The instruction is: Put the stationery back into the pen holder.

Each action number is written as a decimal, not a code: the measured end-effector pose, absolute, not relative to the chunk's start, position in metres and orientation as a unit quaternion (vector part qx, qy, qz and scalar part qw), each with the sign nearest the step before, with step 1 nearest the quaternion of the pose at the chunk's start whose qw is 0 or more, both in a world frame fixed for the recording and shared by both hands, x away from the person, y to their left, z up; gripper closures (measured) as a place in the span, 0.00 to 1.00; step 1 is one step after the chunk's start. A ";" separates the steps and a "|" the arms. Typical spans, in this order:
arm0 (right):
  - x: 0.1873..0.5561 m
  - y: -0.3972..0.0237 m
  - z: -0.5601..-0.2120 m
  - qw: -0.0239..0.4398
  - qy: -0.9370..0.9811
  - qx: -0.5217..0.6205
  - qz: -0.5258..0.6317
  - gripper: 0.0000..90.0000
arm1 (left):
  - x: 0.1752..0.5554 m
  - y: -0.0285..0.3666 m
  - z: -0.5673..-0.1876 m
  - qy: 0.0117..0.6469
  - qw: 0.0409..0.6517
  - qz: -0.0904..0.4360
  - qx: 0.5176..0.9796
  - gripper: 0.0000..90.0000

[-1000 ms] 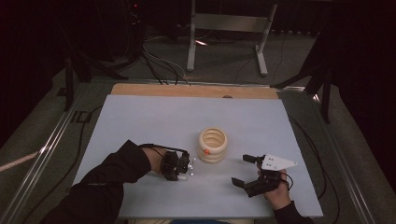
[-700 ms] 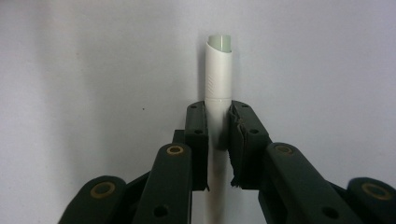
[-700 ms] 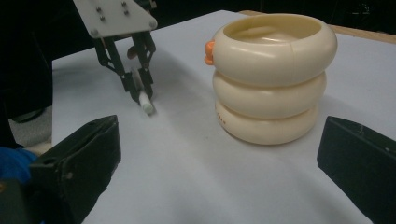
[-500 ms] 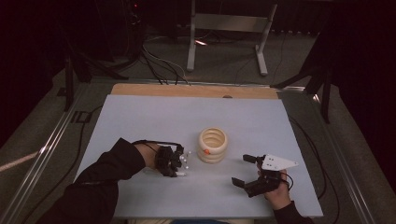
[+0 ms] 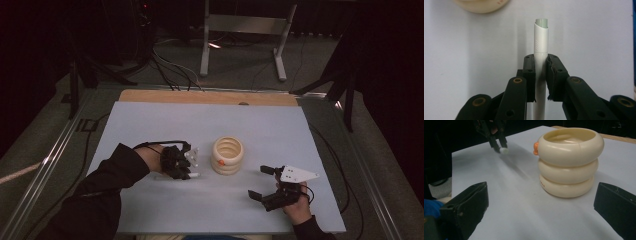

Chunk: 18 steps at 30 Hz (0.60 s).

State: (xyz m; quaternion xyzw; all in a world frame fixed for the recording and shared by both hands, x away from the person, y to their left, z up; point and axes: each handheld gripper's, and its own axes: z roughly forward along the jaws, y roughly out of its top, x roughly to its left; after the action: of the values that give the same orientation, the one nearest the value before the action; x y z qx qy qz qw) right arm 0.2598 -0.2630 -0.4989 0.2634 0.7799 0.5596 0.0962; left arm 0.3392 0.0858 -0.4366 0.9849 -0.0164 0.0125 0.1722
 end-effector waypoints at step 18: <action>0.260 -0.263 -0.499 0.098 0.780 0.263 0.559 0.00 | 0.346 0.097 -0.405 0.032 0.293 0.009 0.956 0.88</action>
State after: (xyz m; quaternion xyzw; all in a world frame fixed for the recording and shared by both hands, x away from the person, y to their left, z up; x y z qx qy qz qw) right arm 0.2599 -0.2633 -0.4988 0.2629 0.7802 0.5591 0.0982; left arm 0.3458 0.0974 -0.4053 0.9556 0.0325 0.0088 0.2928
